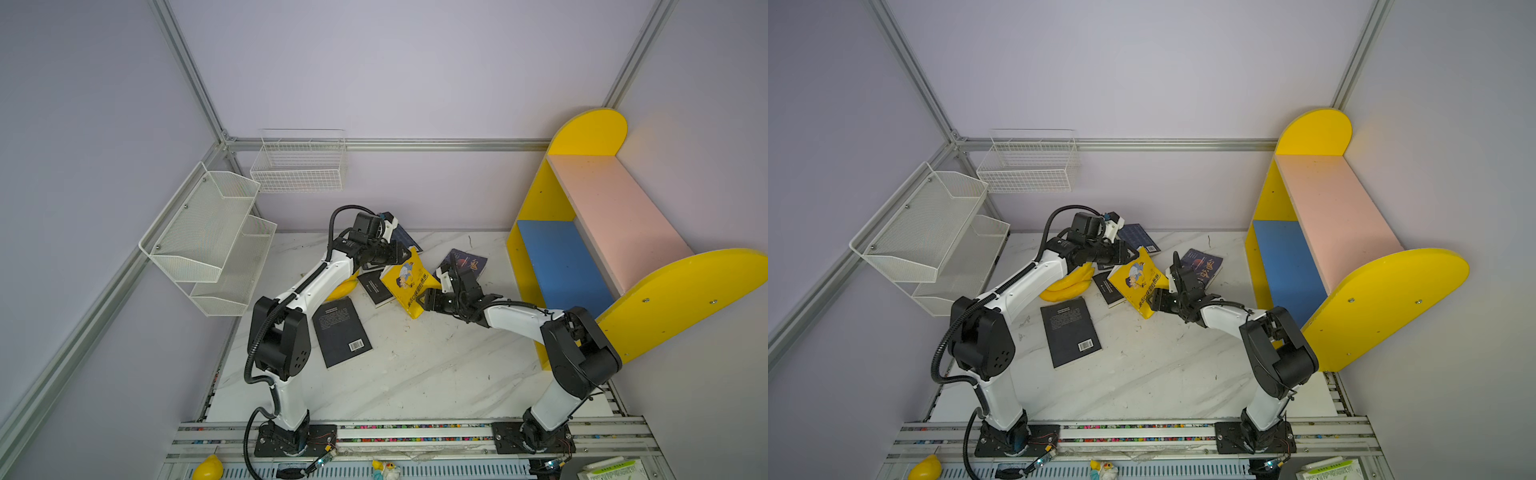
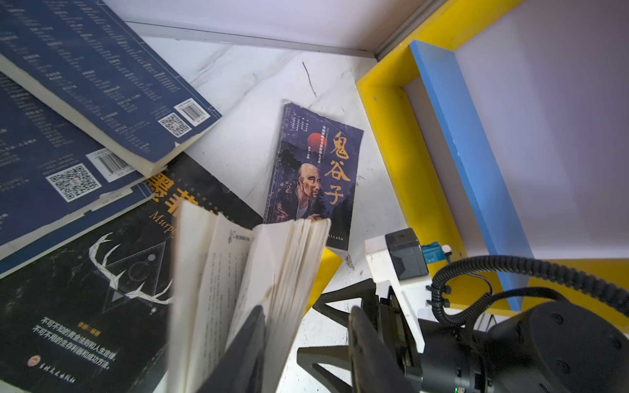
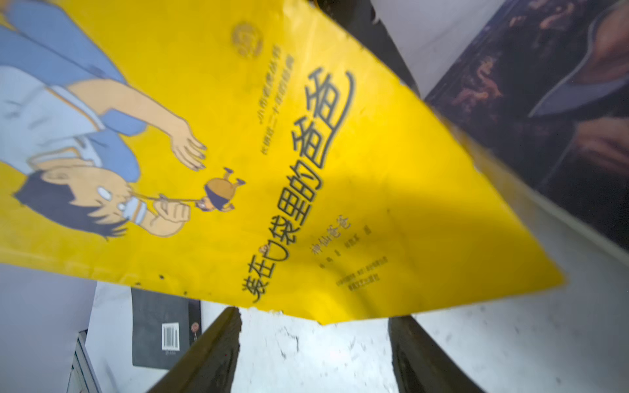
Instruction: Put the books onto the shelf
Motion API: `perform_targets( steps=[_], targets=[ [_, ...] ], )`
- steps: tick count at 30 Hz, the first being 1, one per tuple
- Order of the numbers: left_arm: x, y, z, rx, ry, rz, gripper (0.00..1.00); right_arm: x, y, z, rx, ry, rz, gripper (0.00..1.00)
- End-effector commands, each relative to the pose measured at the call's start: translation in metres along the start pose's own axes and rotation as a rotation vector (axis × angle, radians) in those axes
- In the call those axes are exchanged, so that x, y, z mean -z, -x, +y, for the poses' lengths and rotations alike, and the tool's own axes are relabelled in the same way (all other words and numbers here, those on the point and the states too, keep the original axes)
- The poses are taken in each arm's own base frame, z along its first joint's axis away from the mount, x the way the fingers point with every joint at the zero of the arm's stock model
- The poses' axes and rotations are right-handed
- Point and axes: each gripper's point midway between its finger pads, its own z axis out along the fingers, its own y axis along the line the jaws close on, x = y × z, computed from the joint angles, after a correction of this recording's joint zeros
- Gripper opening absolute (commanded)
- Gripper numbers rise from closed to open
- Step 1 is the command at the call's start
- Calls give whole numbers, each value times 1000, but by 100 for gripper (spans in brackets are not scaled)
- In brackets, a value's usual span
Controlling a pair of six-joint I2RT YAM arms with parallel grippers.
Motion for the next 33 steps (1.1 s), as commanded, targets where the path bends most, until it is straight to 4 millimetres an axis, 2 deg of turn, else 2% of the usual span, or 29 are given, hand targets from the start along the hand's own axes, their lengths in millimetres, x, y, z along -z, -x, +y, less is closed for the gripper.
perform_targets(
  steps=[1,3,4,7,9,11,13,15,17,20,24,27,31,33],
  targets=[
    [13,17,34,31,108,-28,61,-15,20,-1,-9,-32,-59,71],
    [23,17,60,47,201,-46,70,-19,25,-12,-23,-97,-68,71],
    [29,17,71,55,242,-58,72,-20,27,-14,-24,-113,-71,71],
    [49,11,103,118,326,-75,78,-20,33,-13,-26,-127,-83,71],
    [58,1,115,175,328,-69,79,-19,38,-10,-23,-125,-93,71],
    [60,-17,115,215,311,-46,79,-14,51,-2,-4,-122,-127,71],
    [55,-39,106,282,261,-10,79,-9,66,7,35,-116,-175,72],
    [50,-67,103,383,238,19,80,-6,86,14,85,-124,-235,73],
    [51,-88,106,492,255,9,81,-15,98,16,123,-141,-247,74],
    [50,-104,106,671,198,-66,85,-42,107,12,193,-177,-205,74],
    [37,-117,105,800,175,-116,88,-78,106,14,223,-134,-141,74],
    [16,-127,102,837,175,-91,90,-95,90,7,214,-124,-68,73],
    [-9,-132,103,873,167,-97,90,-96,63,-1,197,-114,-4,70],
    [-19,-133,103,876,164,-97,89,-96,42,-4,170,-81,42,69]
  ],
)
